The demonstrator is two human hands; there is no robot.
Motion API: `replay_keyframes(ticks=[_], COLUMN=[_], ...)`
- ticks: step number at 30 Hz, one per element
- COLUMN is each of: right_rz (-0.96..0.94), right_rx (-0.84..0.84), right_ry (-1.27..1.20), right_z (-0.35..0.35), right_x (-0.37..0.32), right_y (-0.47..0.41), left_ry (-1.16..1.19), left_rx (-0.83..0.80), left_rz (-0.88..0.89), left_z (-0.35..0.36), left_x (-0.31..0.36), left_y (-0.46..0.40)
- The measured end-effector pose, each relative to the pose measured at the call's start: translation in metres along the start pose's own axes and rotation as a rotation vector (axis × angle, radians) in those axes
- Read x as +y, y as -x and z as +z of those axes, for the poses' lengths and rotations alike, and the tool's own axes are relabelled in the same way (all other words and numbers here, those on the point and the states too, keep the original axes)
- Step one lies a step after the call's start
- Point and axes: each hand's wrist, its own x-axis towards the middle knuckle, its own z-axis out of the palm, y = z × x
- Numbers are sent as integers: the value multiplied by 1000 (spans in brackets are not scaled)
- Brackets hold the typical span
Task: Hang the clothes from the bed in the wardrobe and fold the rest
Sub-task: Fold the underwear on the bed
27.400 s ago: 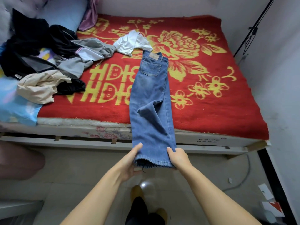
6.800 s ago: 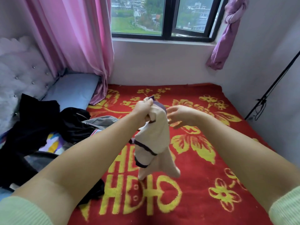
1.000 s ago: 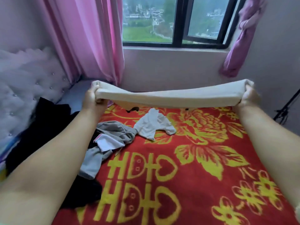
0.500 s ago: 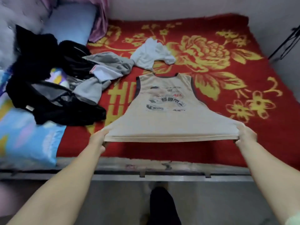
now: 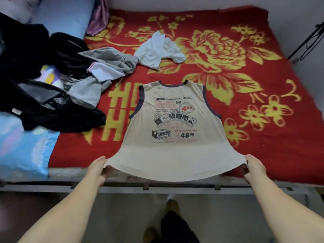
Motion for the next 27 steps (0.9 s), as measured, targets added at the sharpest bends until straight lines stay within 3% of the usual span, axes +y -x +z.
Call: replay_keyframes(ticks=[10,16,19,23,27], right_rz=[-47,-131,-157,-166,-150], right_rx=[-176,-146,-198,-285,-162], right_ry=[16,55,46,143,483], right_z=[130,229,274,317,299], right_x=[-105,-186,-205,-188,-120], right_y=[-96,-182,-208,-233,-234], left_ry=[184,279,301,77,-516], left_rx=[-45,19,-51,-124,257], left_rz=[90,140,176,189,339], left_z=[147,241,281,321,303], left_x=[118,206,230,216,143], left_y=[-67,-126,-148,-192,-210])
